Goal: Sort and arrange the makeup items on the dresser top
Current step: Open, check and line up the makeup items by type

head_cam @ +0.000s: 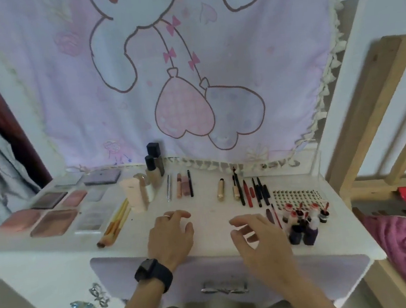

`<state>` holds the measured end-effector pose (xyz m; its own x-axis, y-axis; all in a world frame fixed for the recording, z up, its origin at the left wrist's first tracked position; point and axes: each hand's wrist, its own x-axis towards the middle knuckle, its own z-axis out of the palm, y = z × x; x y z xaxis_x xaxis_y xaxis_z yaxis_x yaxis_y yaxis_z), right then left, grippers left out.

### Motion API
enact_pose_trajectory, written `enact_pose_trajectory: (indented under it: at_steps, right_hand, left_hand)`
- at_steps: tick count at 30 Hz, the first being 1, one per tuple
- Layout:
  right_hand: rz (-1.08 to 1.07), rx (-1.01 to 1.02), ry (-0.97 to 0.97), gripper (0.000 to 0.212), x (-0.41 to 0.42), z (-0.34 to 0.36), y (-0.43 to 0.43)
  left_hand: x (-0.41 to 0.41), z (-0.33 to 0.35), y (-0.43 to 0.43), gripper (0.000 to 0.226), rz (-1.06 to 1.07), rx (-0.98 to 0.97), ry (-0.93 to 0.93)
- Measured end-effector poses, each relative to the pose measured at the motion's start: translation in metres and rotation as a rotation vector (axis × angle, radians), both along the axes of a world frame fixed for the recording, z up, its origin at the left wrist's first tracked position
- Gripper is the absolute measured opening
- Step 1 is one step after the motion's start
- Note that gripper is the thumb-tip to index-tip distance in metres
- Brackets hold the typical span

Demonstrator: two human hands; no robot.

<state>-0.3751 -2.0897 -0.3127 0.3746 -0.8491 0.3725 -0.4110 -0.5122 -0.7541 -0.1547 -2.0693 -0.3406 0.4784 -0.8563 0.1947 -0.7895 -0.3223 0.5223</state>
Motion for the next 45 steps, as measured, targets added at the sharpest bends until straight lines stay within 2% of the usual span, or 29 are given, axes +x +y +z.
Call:
enact_pose_trajectory:
  at_steps: [5,11,16,23,28,32,37,40,42,45]
  right_hand:
    - [0.045,0.047,0.23,0.024,0.065,-0.003,-0.038]
    - [-0.016,0.093,0.523,0.046,0.127,-0.006,-0.096]
    - [-0.091,0.011,0.726,0.028,0.162,-0.015,-0.128]
    - [-0.18,-0.081,0.742,0.034,0.18,-0.01,-0.134]
    - [-0.137,-0.069,0.807,0.02,0.183,0.002,-0.129]
    - [-0.166,0.01,0.754,0.024,0.176,0.007,-0.125]
    - [-0.234,0.157,0.593,0.027,0.147,0.014,-0.108]
    - [-0.175,0.353,0.249,0.025,0.117,0.007,-0.079]
    - [-0.13,0.472,0.043,0.017,0.095,0.003,-0.052]
    - [-0.054,0.537,-0.062,0.008,0.068,-0.008,-0.019]
  left_hand:
    - [0.036,-0.011,0.0,0.037,0.076,0.006,-0.135]
    - [0.046,-0.029,0.001,0.047,0.064,-0.001,-0.156]
    - [0.048,-0.031,0.0,0.048,0.065,-0.026,-0.152]
    - [0.049,-0.031,0.0,0.048,0.04,-0.021,-0.152]
    - [0.05,-0.033,0.0,0.05,0.033,-0.011,-0.136]
    - [0.05,-0.035,0.0,0.05,0.038,-0.004,-0.135]
    - [0.052,-0.036,0.0,0.051,0.045,0.001,-0.141]
    - [0.053,-0.036,0.0,0.051,0.048,-0.003,-0.127]
    - [0.054,-0.035,0.001,0.05,0.048,-0.011,-0.123]
    - [0.053,-0.027,0.002,0.046,0.034,-0.042,-0.073]
